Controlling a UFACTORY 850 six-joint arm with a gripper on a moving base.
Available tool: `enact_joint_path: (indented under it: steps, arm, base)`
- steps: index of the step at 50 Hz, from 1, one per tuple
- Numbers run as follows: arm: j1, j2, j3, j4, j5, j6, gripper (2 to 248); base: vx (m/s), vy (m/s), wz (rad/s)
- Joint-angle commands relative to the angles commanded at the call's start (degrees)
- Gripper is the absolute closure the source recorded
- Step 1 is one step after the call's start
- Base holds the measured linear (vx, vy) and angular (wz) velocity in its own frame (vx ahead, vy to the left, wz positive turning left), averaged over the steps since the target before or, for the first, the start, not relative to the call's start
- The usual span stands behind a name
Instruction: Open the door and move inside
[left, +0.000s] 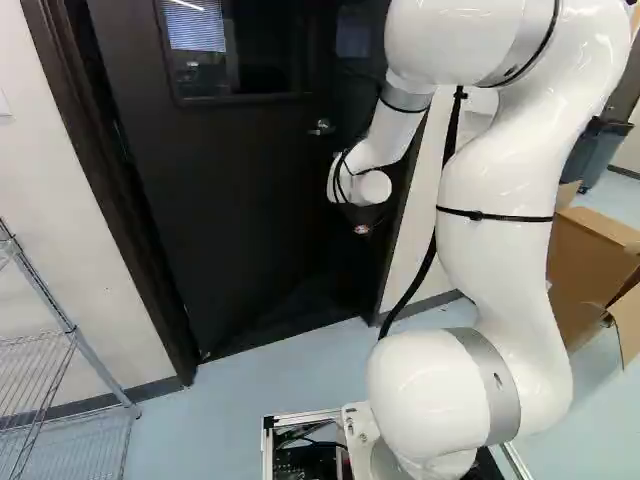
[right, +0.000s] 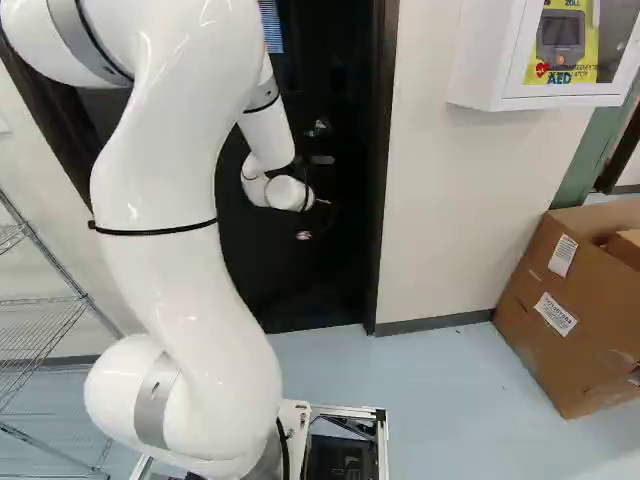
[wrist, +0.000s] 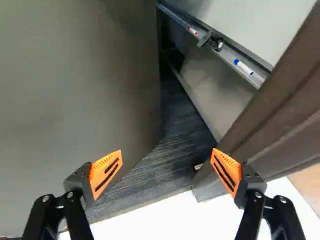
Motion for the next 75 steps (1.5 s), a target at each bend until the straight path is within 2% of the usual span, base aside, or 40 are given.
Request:
enact_joint_path:
  steps: [18, 29, 41, 75]
  arm:
    - [-0.7, 4.4, 5.4, 5.2, -1.8, 0.0, 3]
    - [-1.3, 7.2, 8.6, 7.3, -2.6, 0.0, 3]
    - [-1.6, 8.7, 10.4, 7.7, -2.7, 0.0, 3]
    - [-1.6, 8.8, 10.5, 7.7, -2.7, 0.0, 3]
  base:
    - [0.0, 0.0, 0.0]
    - [0.0, 0.0, 0.0]
    - [0.0, 0.0, 0.0]
    - [0.0, 0.0, 0.0]
